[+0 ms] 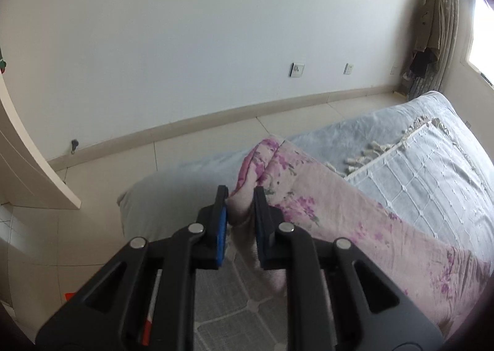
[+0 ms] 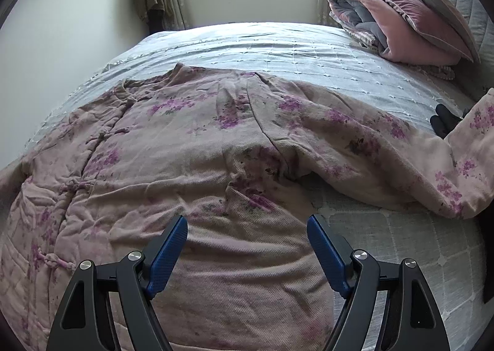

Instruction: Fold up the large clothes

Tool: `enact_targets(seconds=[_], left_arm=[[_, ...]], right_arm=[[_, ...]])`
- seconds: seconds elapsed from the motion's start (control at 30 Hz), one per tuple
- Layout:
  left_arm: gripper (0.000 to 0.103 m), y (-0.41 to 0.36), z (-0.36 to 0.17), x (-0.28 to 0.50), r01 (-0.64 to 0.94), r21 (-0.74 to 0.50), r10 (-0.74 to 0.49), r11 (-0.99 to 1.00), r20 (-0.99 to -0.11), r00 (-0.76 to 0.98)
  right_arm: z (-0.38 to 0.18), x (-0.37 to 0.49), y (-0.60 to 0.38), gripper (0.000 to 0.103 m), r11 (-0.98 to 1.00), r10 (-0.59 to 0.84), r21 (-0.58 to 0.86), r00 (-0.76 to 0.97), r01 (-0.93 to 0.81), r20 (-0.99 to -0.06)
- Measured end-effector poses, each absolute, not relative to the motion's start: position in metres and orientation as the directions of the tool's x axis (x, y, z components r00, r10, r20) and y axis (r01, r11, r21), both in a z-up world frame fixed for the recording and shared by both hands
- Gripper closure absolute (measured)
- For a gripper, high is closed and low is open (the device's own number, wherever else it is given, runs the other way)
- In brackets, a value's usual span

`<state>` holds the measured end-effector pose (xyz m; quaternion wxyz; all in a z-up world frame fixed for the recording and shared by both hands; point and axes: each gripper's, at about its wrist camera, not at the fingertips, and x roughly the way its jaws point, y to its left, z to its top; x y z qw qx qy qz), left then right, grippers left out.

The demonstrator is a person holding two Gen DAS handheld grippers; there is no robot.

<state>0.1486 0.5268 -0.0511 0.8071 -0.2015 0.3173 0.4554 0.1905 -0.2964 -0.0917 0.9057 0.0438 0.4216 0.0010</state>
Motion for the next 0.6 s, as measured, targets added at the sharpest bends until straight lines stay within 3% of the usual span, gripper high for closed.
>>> enact_targets(seconds=[0.13, 0.23, 0.33, 0.47, 0.6], left_arm=[[0.083, 0.539, -0.098, 0.160, -0.875, 0.024, 0.539, 0.483, -0.796, 0.276], [0.069, 0.542, -0.141, 0.148, -0.880, -0.016, 0.378, 0.475, -0.899, 0.221], [0.062, 0.535, -0.134, 0.120, -0.859, -0.190, 0.284, 0.475, -0.891, 0.354], [0.060, 0.519, -0.100, 0.100, -0.850, -0.217, 0.310, 0.480, -0.864, 0.396], [0.036, 0.471, -0.069, 0.088, -0.769, -0.318, 0.251, 0.554, -0.817, 0.519]], right_arm=[[-0.097, 0.194, -0.309, 0.022, 0.990, 0.044, 0.117, 0.622, 0.077, -0.782], [-0.111, 0.199, -0.321, 0.022, 0.986, 0.031, 0.119, 0.573, 0.117, -0.819], [-0.121, 0.202, -0.332, 0.022, 0.975, 0.057, 0.162, 0.539, 0.149, -0.841], [-0.115, 0.200, -0.332, 0.022, 0.975, 0.061, 0.168, 0.553, 0.144, -0.831], [-0.108, 0.196, -0.333, 0.022, 0.973, 0.073, 0.185, 0.572, 0.139, -0.817]])
